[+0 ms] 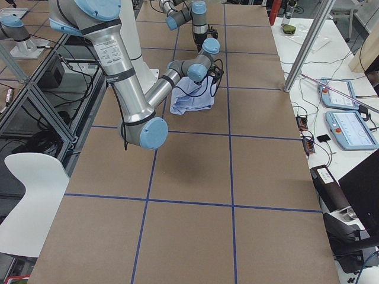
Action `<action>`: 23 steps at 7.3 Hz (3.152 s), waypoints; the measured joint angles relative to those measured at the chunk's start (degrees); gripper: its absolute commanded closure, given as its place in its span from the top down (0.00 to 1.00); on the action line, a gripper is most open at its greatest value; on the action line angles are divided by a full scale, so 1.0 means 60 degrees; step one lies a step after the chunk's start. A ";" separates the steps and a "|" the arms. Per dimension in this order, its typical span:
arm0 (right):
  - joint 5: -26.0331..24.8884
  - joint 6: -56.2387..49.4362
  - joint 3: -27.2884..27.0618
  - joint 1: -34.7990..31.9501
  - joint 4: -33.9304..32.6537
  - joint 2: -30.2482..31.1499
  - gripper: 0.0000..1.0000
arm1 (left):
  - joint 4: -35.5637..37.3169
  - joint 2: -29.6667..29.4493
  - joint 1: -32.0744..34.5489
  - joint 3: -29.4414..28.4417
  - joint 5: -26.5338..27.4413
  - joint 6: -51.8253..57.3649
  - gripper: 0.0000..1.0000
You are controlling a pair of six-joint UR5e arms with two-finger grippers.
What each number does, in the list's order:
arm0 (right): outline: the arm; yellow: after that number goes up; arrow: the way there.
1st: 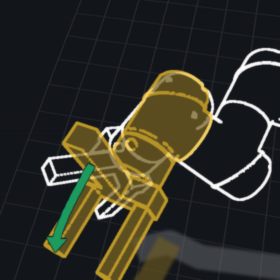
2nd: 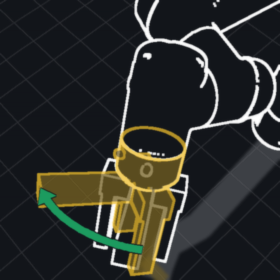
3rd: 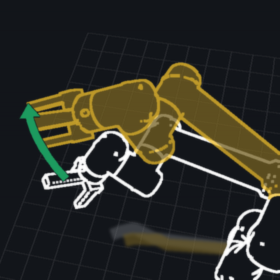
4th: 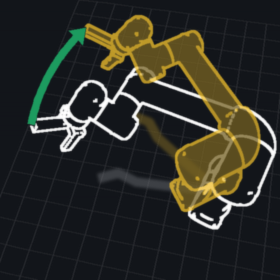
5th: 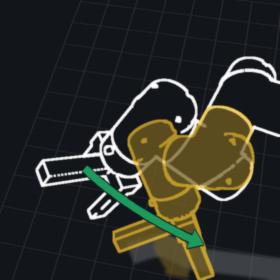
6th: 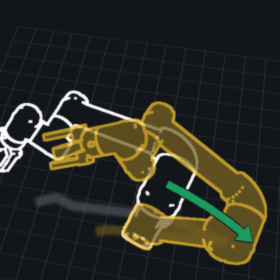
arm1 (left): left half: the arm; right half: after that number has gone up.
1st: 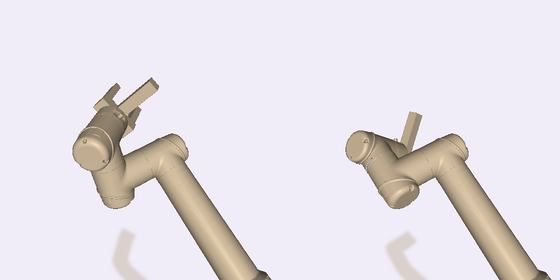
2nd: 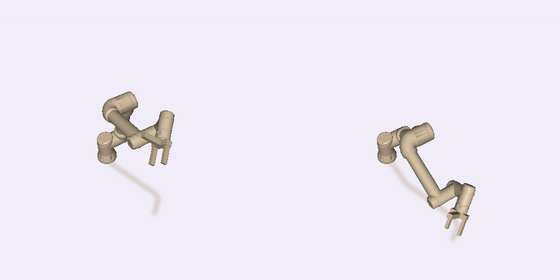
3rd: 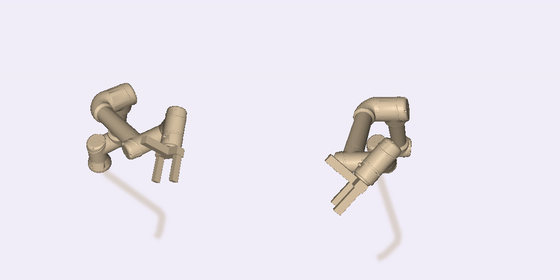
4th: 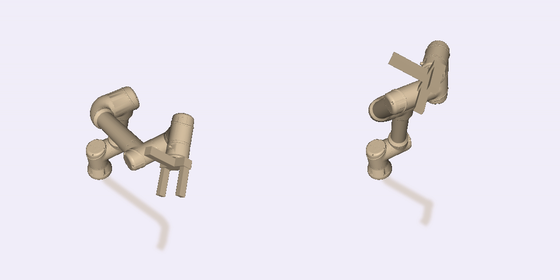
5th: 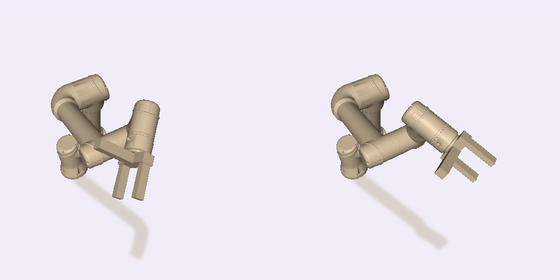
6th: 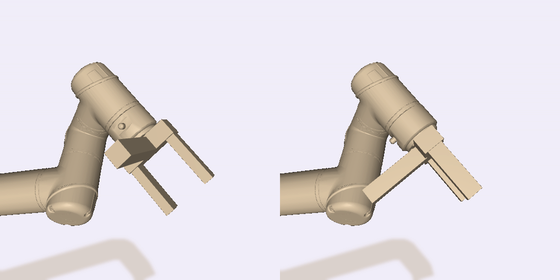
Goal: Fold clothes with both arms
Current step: 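Carry the near edge with both grippers over the shirt toward its far edge, then open both grippers to release the folded edge and raise them, then press the right gripper down on the folded shirt while the left gripper holds back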
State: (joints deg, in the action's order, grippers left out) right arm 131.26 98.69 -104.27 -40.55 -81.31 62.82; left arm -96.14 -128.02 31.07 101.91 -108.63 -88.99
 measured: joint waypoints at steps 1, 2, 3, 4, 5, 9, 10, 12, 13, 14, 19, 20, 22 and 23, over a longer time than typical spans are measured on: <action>-0.0052 0.0001 0.0244 -0.0003 0.0009 -0.0136 0.00 | -0.0283 -0.0075 0.0061 -0.0332 0.0000 0.0008 0.00; -0.0102 0.0001 0.0511 -0.0004 0.0018 -0.0236 0.00 | -0.0408 -0.0110 0.0118 -0.0540 0.0003 0.0020 0.00; -0.0134 0.0005 0.0743 -0.0001 0.0019 -0.0277 0.00 | -0.0485 -0.0176 0.0161 -0.0751 0.0009 0.0030 0.00; -0.0146 0.0015 0.0852 0.0000 0.0011 -0.0264 0.00 | -0.0679 -0.0307 0.0195 -0.1055 0.0016 0.0031 0.00; -0.0151 0.0024 0.0906 -0.0002 0.0005 -0.0226 0.00 | -0.0989 -0.0449 0.0242 -0.1443 0.0023 0.0027 0.00; -0.0154 0.0044 0.1172 -0.0008 0.0012 -0.0196 0.27 | -0.1425 -0.0619 0.0327 -0.2231 0.0029 0.0037 0.00; -0.0163 0.0056 0.1290 -0.0014 0.0018 -0.0201 0.52 | -0.1432 -0.0621 0.0328 -0.2319 0.0029 0.0044 0.00; -0.0311 0.0072 0.1421 -0.0018 0.0046 -0.0234 1.00 | -0.1430 -0.0622 0.0329 -0.2386 0.0029 0.0042 0.22; -0.0449 0.0078 0.1433 -0.0008 0.0063 -0.0265 1.00 | -0.1431 -0.0622 0.0334 -0.2390 0.0033 0.0032 0.71; -0.0538 0.0078 0.1439 -0.0024 0.0078 -0.0288 1.00 | -0.1423 -0.0622 0.0348 -0.2391 0.0046 0.0018 0.99; -0.0801 -0.0967 0.0653 -0.0381 0.0096 -0.0301 1.00 | -0.1181 0.0453 0.1440 -0.1306 0.0086 0.1287 1.00; -0.1079 -0.1251 0.0419 -0.0158 0.0084 -0.0291 1.00 | -0.0821 0.0844 0.1542 -0.0689 0.0078 0.1645 1.00; -0.2553 -0.1791 0.0178 0.1118 0.0025 -0.0406 1.00 | 0.0098 0.1125 0.1618 0.0262 0.0073 0.1944 1.00; -0.3276 -0.2255 0.0283 0.1615 -0.0116 -0.0599 1.00 | 0.0270 0.1161 0.1651 0.0437 0.0073 0.1981 1.00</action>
State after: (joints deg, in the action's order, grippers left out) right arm 111.61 85.16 -102.57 -30.87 -82.01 59.22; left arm -94.52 -121.05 40.98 104.54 -108.19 -77.11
